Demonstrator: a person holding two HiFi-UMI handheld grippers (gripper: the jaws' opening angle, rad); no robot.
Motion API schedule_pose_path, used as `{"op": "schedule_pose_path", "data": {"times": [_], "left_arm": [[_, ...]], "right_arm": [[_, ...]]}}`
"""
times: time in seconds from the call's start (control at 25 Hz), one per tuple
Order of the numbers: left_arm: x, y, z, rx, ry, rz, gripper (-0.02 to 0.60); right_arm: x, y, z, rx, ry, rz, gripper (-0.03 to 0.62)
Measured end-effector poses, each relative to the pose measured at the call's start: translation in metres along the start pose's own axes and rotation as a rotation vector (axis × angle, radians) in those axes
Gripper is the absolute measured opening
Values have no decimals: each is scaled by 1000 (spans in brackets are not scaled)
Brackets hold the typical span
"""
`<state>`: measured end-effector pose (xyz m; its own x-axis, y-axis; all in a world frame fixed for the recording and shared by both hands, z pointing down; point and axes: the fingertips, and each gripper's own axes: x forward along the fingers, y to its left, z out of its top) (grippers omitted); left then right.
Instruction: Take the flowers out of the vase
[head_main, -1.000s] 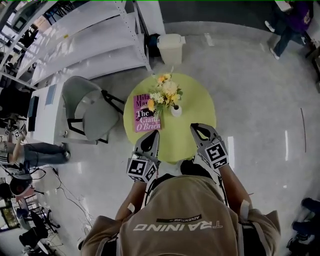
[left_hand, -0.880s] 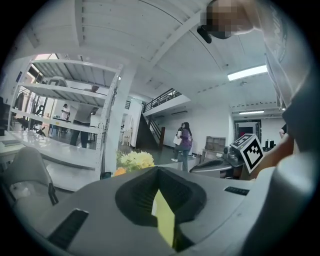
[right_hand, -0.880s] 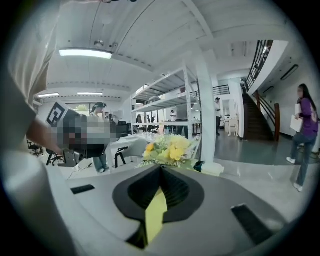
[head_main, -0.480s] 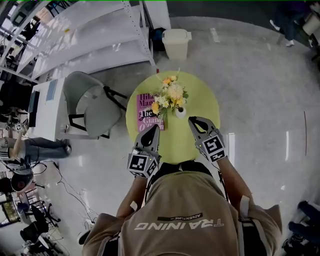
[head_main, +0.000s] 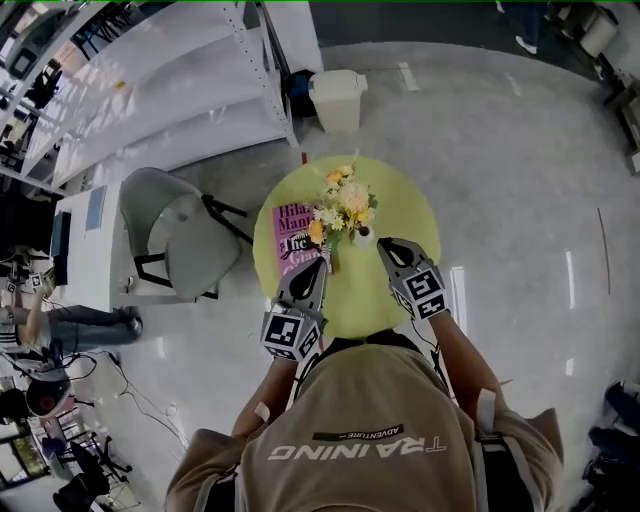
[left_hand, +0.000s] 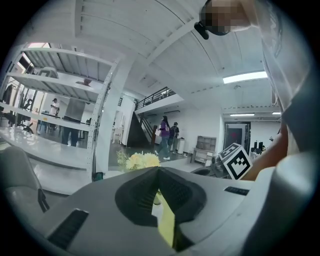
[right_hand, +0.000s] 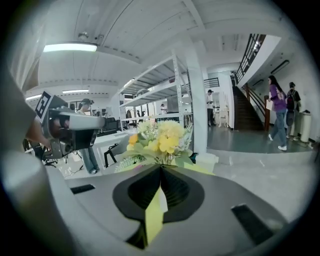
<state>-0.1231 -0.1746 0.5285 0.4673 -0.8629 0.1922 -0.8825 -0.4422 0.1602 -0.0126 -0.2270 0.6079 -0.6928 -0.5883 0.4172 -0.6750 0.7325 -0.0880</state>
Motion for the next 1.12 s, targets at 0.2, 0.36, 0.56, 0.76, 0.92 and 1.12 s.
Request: {"op": "schedule_pose_path", "data": {"times": [0.2,0.36,0.56,0.76,0.92,1.12], "left_arm": [[0,8,-4,-4,16,-5,2],[-5,13,-6,-5,26,4,2],[-14,24,-6,-10,35,35,2],[-22,39,-13,-25,44,70,2],[-26,42,-15,-42,59,90,2],[-33,51,-23,-51,81,105,2]], "right_arm": [[26,-4,-12,7,32,10,123],[49,-7,-27,-21,88,23,123],[75,-8,-46,-35,156,50,123],[95,-13,-51,-95,196,36,123],[106,-14,-54,-121,220,62,123],[121,-10,-54,-134,230,88,123]]}}
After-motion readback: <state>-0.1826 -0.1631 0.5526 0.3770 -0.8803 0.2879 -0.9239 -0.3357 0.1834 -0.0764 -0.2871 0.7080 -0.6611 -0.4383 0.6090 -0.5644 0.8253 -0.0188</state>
